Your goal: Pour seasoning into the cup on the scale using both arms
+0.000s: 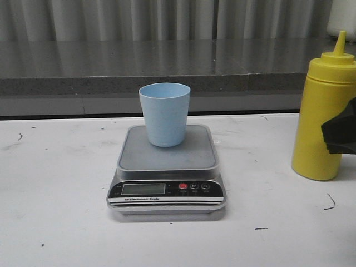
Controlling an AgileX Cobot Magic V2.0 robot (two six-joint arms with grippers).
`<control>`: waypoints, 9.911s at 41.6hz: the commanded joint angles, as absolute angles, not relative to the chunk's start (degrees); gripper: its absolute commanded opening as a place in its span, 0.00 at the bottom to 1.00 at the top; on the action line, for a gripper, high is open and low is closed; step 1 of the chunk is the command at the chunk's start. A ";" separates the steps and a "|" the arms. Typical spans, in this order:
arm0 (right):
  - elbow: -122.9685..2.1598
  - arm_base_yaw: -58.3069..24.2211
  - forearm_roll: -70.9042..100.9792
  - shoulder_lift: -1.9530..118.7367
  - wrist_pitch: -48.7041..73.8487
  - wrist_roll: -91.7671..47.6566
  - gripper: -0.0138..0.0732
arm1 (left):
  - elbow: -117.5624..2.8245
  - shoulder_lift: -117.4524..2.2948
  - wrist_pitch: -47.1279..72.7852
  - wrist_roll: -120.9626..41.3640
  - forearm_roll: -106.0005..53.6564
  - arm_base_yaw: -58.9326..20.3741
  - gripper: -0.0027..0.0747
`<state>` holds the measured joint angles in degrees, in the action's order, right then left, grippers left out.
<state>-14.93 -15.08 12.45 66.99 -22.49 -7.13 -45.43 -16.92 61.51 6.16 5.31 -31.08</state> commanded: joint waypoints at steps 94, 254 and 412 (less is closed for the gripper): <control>-39.41 -15.00 11.84 77.85 -22.41 -22.41 0.55 | -46.71 -17.73 57.28 6.62 5.44 -31.46 0.56; -63.06 -14.18 0.80 78.46 15.92 -19.55 0.55 | -46.71 -17.73 57.28 6.62 5.44 -31.46 0.56; -53.07 -14.04 -0.65 47.23 53.89 2.71 0.90 | -46.71 -17.73 57.28 6.62 5.44 -31.46 0.56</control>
